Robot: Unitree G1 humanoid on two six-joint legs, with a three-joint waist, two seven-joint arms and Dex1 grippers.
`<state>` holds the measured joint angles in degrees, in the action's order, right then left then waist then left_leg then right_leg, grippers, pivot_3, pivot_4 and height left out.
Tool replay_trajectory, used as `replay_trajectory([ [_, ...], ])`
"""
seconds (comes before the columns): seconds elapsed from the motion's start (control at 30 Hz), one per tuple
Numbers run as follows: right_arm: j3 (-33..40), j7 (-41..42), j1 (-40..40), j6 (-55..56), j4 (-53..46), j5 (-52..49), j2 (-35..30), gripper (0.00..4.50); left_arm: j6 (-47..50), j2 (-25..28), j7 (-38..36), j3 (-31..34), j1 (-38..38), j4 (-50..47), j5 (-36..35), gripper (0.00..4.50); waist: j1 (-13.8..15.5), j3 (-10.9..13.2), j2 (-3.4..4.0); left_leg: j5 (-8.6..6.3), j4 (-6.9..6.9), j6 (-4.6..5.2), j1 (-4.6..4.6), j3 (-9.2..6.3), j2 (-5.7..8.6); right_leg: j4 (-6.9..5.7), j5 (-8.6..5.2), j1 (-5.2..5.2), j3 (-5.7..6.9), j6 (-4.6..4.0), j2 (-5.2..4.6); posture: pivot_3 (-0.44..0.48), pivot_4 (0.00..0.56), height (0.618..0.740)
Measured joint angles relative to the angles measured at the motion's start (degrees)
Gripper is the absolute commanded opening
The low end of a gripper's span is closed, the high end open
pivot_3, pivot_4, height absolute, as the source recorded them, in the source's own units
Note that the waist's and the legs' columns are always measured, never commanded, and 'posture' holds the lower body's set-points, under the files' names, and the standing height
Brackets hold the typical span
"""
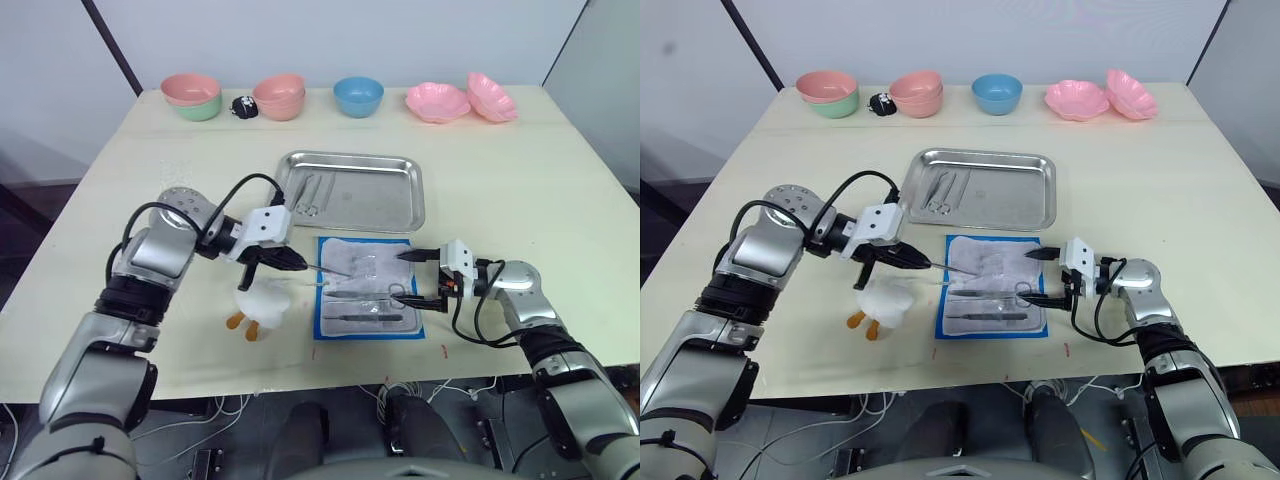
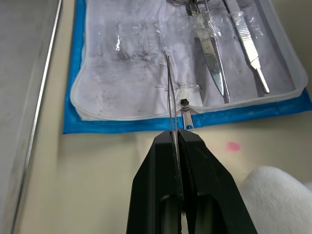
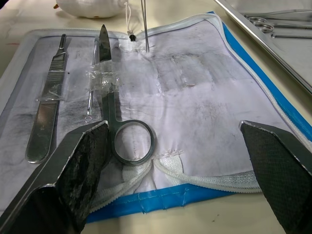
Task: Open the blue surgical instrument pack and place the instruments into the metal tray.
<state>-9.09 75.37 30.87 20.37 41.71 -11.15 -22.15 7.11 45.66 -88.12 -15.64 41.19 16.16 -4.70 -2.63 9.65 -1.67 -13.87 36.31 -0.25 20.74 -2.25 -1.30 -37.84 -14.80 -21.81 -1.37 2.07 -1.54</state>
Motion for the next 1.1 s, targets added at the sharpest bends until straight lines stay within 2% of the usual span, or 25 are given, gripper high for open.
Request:
replay_trajectory([
  [0.43,0.0,0.0,0.1,0.3,0.3,0.0,0.1,4.50,4.8,0.9,0.5,2.5,0.2,-2.8,-3.6,0.01,0.0,0.0,-0.01,0.00,0.00,0.00,0.00,0.04,-0.02,0.00,0.00,-0.02,-0.05,0.00,0.06,0.000,0.150,0.740],
  [0.57,0.0,0.0,0.1,0.3,0.3,0.0,0.1,4.50,9.8,-1.0,4.9,5.5,0.2,-4.9,-6.0,0.01,0.0,0.0,-0.01,0.00,-0.01,0.00,-0.01,0.05,-0.03,0.00,0.01,-0.02,-0.06,0.01,0.05,0.000,0.150,0.740],
  [0.73,0.0,0.0,0.1,0.3,0.3,0.0,0.2,4.50,17.3,-6.1,14.7,7.2,0.1,-8.8,-6.8,0.01,0.0,0.0,-0.04,0.00,-0.01,0.00,-0.01,0.05,-0.03,-0.01,0.01,-0.02,-0.07,0.02,0.06,0.000,0.150,0.740],
  [0.9,0.0,0.0,0.0,0.3,0.2,0.0,0.1,4.50,25.6,-13.6,30.2,9.5,-0.5,-12.1,-6.6,0.01,0.0,0.0,-0.04,0.00,-0.01,0.00,-0.02,0.05,-0.03,-0.01,0.02,-0.02,-0.10,0.03,0.06,0.000,0.150,0.740],
  [0.93,0.0,0.0,0.0,0.3,0.2,0.0,0.1,4.50,25.9,-14.0,31.0,9.7,-0.5,-12.1,-6.5,0.01,0.0,0.0,-0.04,0.00,-0.01,0.00,-0.02,0.04,-0.02,-0.02,0.03,-0.01,-0.09,0.03,0.05,0.000,0.150,0.740],
  [0.97,0.0,0.0,0.0,0.3,0.2,0.0,0.0,4.50,27.4,-16.8,35.7,10.9,-0.5,-12.2,-6.2,0.01,0.1,0.0,-0.05,0.00,0.00,0.00,-0.02,0.03,-0.02,-0.01,0.03,-0.01,-0.08,0.03,0.03,0.000,0.150,0.740],
  [1.07,0.0,0.0,-0.1,0.3,0.0,0.0,0.1,4.50,29.5,-19.7,42.2,11.2,-0.5,-12.6,-5.7,0.01,0.0,0.0,-0.06,0.00,-0.01,-0.01,-0.02,0.05,-0.01,-0.02,0.04,-0.01,-0.11,0.02,0.03,0.000,0.150,0.740],
  [1.1,0.0,0.0,-0.1,0.3,0.0,0.0,0.1,4.50,30.3,-21.4,46.3,11.3,-0.5,-13.1,-4.5,0.01,0.1,0.0,-0.07,0.00,-0.01,-0.01,-0.02,0.03,-0.01,-0.01,0.04,-0.01,-0.09,0.02,0.02,0.000,0.150,0.740],
])
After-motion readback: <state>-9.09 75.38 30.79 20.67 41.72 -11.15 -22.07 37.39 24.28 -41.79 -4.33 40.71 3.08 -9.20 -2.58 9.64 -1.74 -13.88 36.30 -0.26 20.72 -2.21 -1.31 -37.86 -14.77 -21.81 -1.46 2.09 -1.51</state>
